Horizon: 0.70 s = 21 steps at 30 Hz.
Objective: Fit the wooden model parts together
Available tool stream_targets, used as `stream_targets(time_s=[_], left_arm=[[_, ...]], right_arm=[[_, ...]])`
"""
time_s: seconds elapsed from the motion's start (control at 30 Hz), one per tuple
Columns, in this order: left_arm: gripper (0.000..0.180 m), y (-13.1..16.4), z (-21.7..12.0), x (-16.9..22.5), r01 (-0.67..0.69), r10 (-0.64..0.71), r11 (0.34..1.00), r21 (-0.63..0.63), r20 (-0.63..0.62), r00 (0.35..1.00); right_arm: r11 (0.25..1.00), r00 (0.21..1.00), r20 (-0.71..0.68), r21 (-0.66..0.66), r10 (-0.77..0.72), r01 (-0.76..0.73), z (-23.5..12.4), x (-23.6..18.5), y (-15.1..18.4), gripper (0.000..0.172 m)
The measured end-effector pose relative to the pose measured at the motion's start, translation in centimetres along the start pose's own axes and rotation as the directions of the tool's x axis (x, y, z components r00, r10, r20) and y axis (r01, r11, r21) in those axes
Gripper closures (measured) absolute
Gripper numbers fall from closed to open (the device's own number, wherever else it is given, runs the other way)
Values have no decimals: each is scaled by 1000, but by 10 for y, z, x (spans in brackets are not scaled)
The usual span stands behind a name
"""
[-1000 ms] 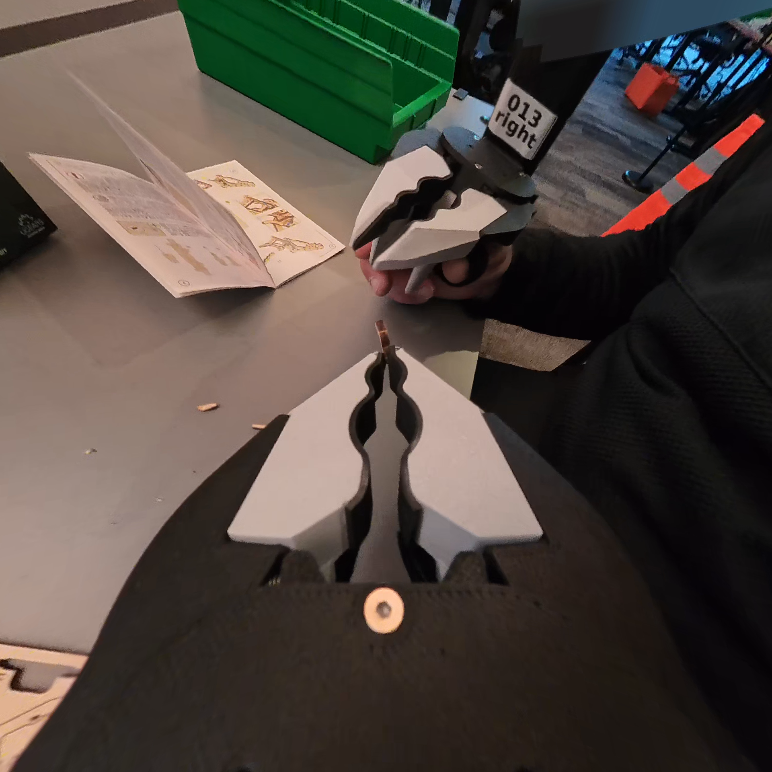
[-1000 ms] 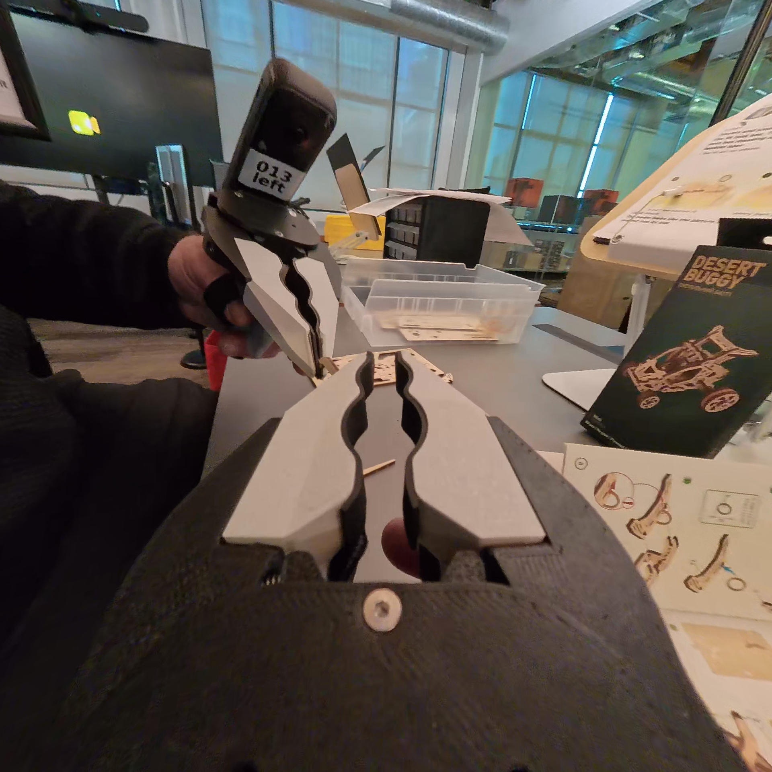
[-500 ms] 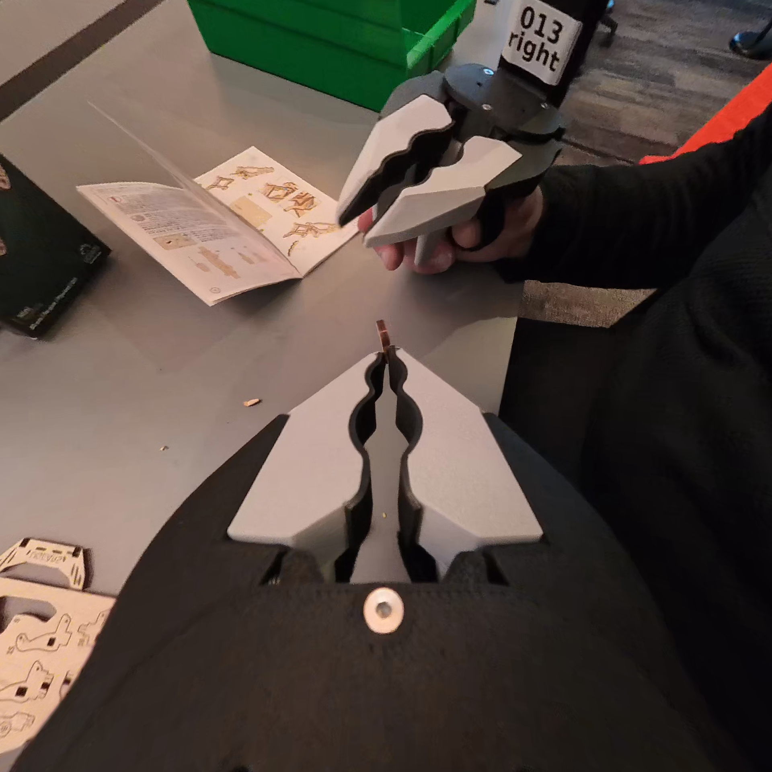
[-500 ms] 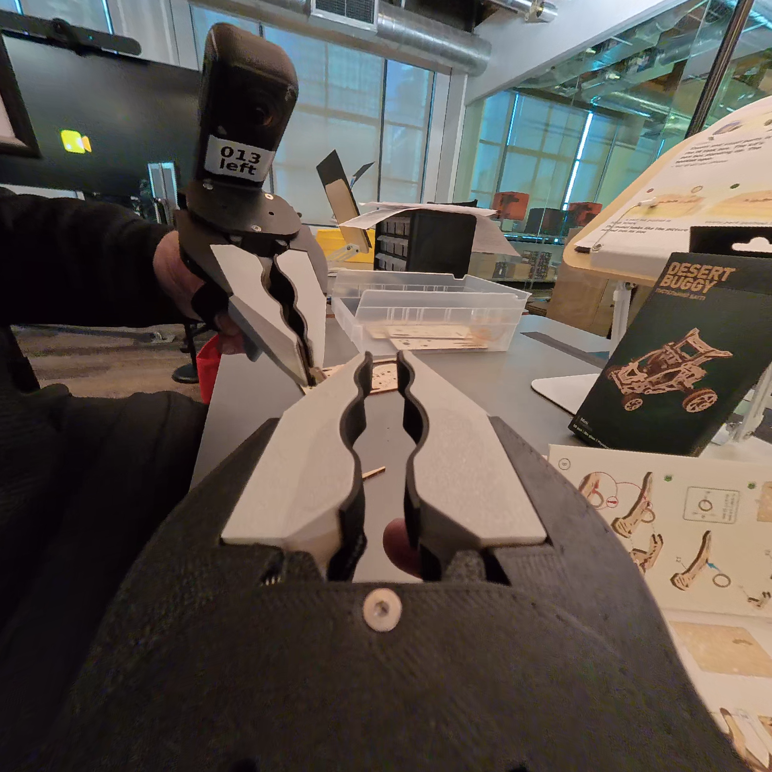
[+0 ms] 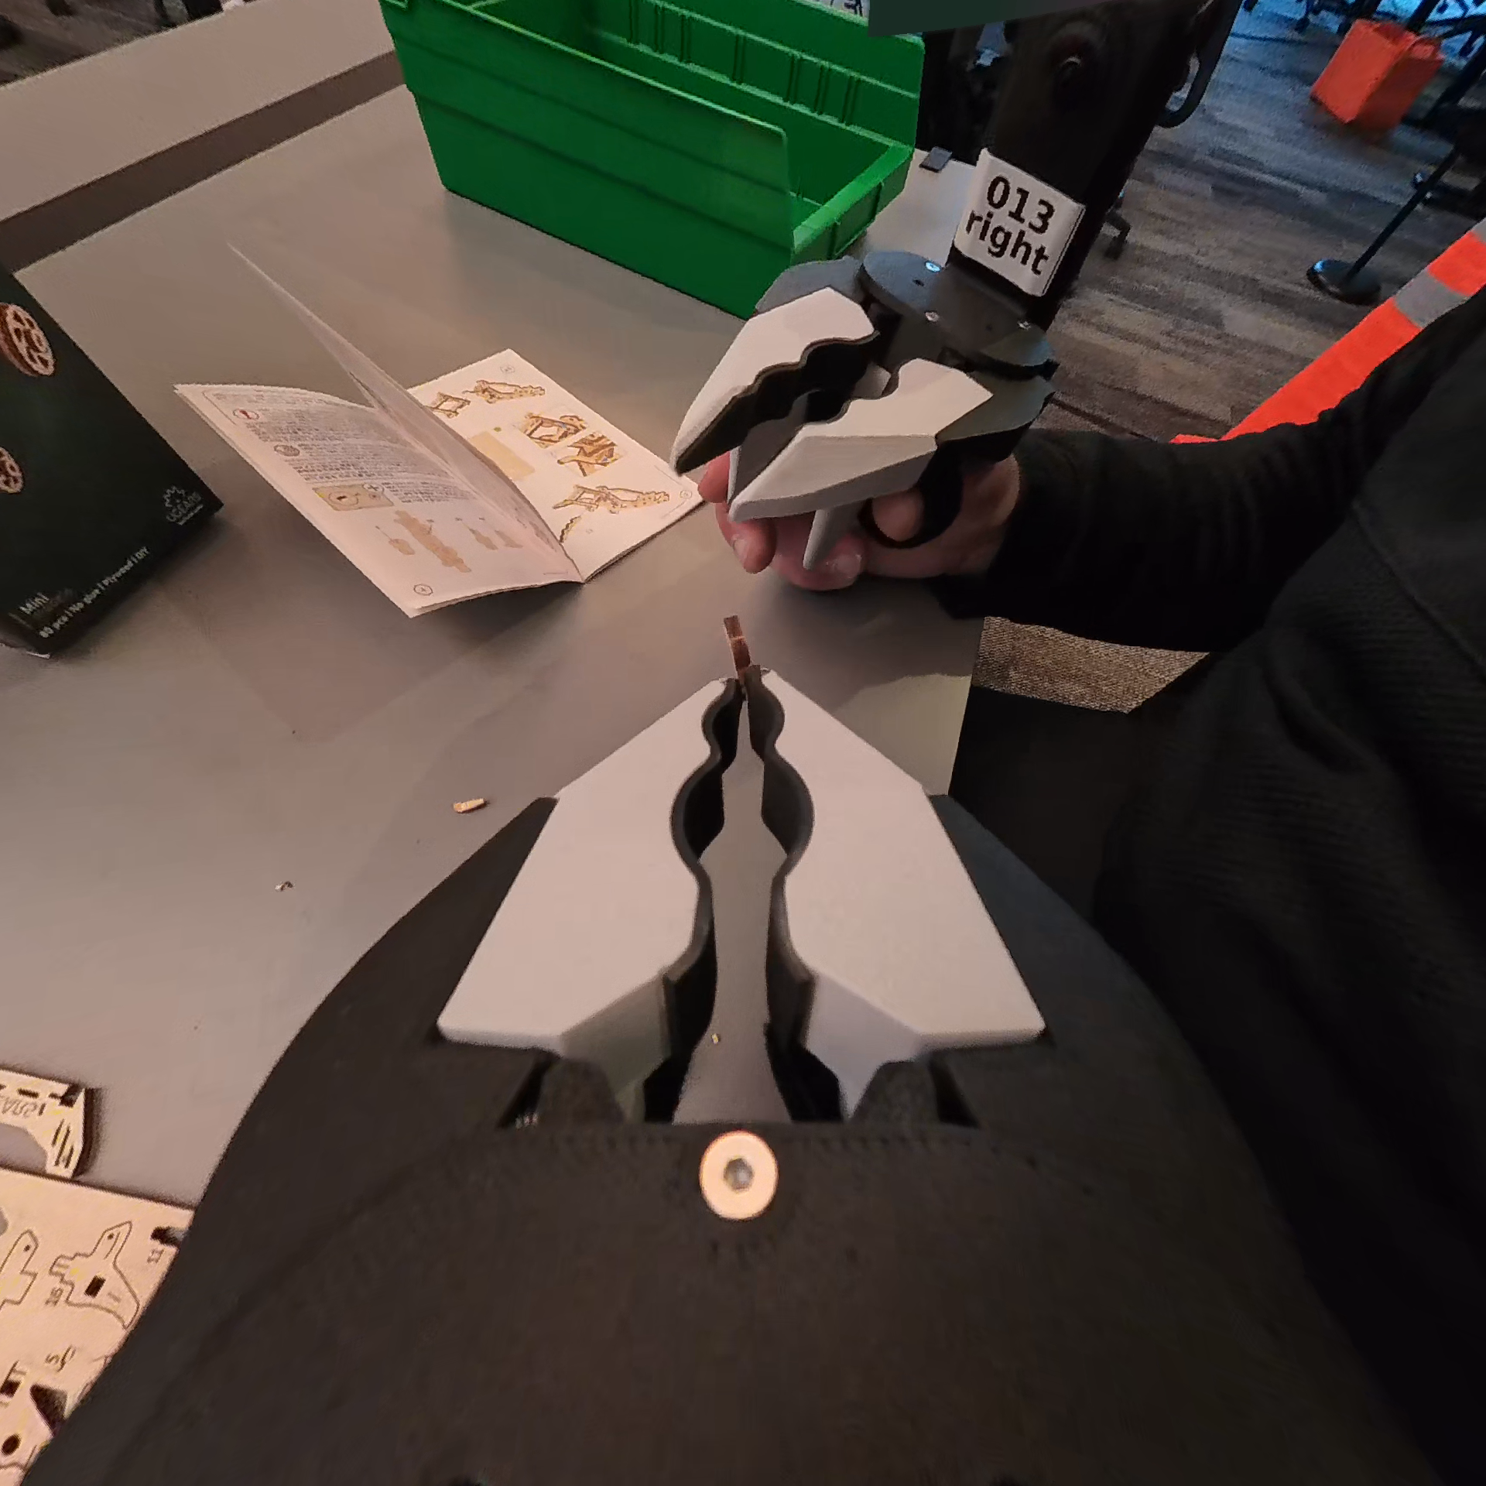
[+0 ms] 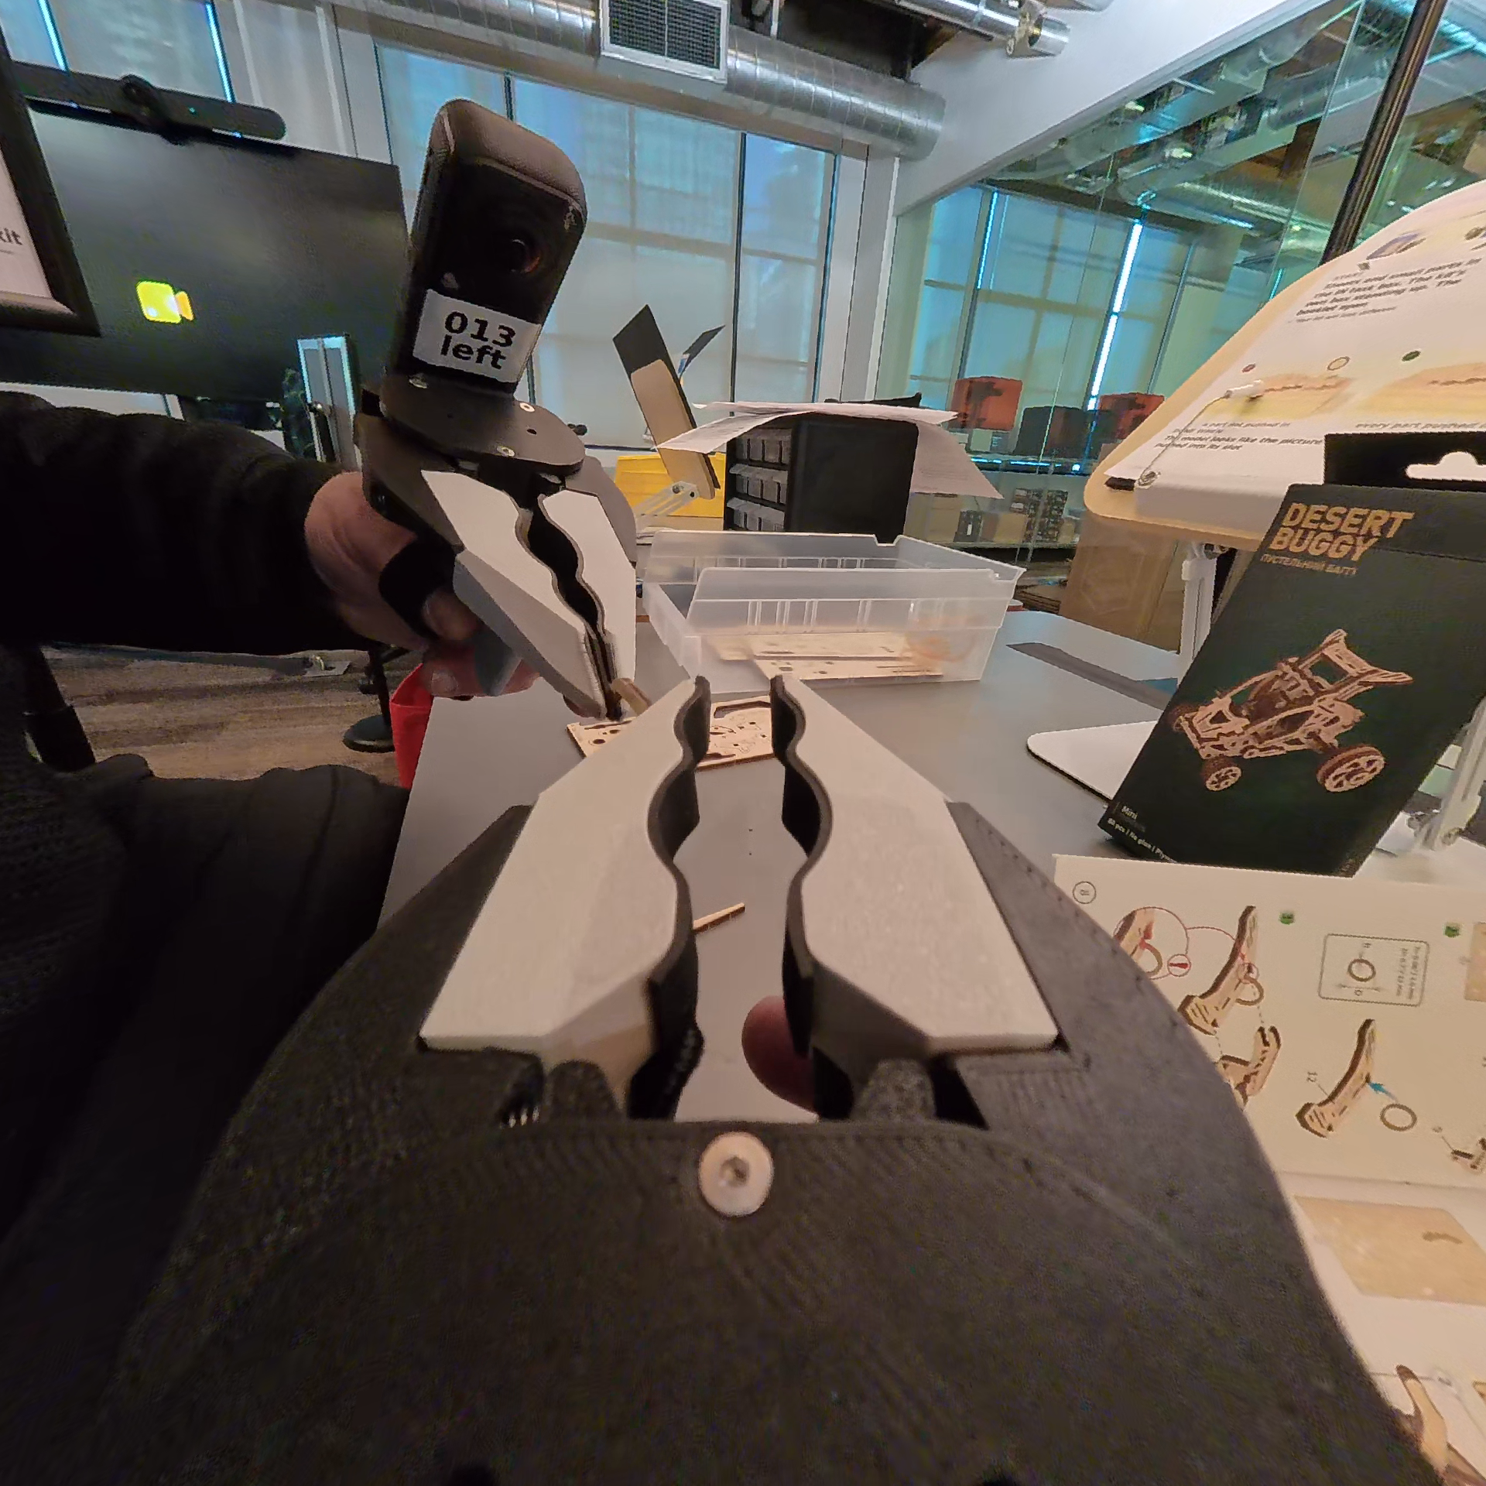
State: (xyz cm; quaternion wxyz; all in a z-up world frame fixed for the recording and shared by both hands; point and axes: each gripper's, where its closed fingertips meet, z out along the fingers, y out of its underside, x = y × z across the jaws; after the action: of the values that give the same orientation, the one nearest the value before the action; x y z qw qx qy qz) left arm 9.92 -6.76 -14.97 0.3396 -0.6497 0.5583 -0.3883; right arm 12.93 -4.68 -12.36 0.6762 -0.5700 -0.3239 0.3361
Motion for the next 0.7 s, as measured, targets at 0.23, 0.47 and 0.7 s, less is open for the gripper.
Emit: stream_targets(time_s=[0.23,0.47,0.7], left_arm=[[180,7,4,0,-66,67,994,-82,18,998],[180,7,4,2,-176,187,973,-152,61,981],[180,15,-14,-5,-293,348,921,-257,202,916]], right_arm=[[1000,1000,3,-2,-15,15,0,-1,0,160],[1000,999,25,-10,-30,30,2,-8,1,161],[998,997,81,-58,-17,21,12,-19,4,158]])
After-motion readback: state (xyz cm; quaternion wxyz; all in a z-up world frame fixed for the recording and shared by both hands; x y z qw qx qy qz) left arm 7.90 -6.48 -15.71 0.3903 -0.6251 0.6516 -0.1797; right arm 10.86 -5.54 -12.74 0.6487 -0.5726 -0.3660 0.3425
